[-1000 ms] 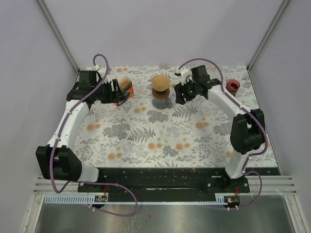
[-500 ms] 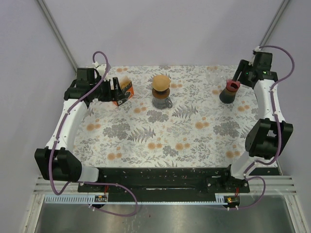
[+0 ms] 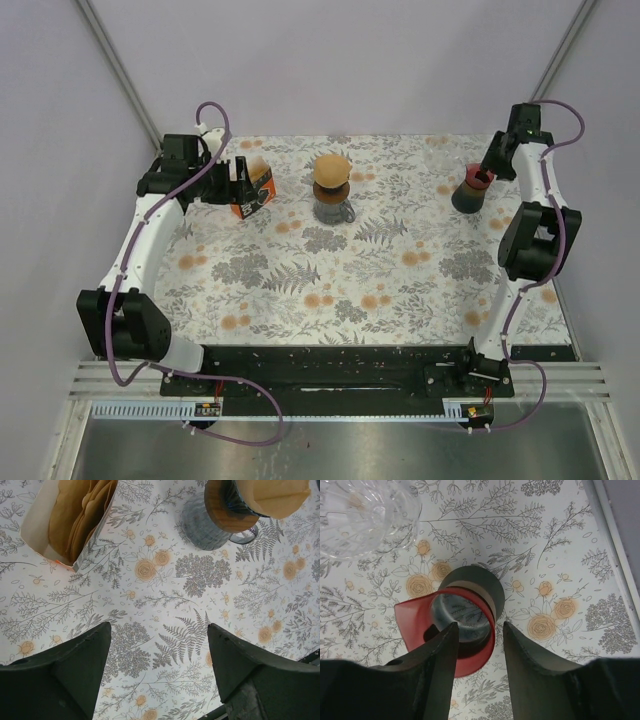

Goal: Place the coffee filter in the dripper

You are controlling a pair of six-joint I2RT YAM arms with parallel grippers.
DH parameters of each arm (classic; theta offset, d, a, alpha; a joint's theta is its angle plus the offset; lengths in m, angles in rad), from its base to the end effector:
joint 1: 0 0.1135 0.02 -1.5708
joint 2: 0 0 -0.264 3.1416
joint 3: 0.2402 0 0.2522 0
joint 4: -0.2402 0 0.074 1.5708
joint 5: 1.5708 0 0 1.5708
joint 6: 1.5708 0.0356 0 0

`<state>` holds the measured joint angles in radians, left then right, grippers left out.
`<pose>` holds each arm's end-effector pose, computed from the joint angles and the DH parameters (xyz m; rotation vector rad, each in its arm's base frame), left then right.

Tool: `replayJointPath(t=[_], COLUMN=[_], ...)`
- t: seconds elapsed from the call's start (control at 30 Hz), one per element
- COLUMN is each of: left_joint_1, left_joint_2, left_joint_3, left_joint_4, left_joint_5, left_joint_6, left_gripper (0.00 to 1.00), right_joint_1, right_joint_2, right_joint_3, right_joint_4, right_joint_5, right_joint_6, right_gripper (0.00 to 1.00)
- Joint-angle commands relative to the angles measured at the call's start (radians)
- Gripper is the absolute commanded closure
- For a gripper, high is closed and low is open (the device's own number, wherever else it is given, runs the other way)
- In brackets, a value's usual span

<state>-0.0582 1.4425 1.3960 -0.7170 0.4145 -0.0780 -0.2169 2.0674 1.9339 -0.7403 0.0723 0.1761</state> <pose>0.3093 -0.0324 0.3502 0.1845 2.3102 -0.5513 0.4553 -0.1030 0.2885 0.5087 2.3909 -0.1065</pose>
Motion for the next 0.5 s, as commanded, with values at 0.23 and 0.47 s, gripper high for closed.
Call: replayJointPath(t=[0.23,0.47], left_joint_1=[0.011,0.017], left_joint_2=[0.047,0.047], left_joint_3=[0.081,0.093], left_joint_4=[0.022,0.022], left_joint_5=[-0.022,-0.020], left_joint_6=[0.020,0.027], left_gripper=[0.18,0.18], right_joint_1=[0.001,0.033], right_joint_2=[0.131,-0.044], right_joint_3=[0.195,0.081], right_joint_4=[-0.125,-0.139], right_joint_5=[0.041,0.011], right_joint_6=[-0.027,-0.043], right_gripper=[0.92,1.00])
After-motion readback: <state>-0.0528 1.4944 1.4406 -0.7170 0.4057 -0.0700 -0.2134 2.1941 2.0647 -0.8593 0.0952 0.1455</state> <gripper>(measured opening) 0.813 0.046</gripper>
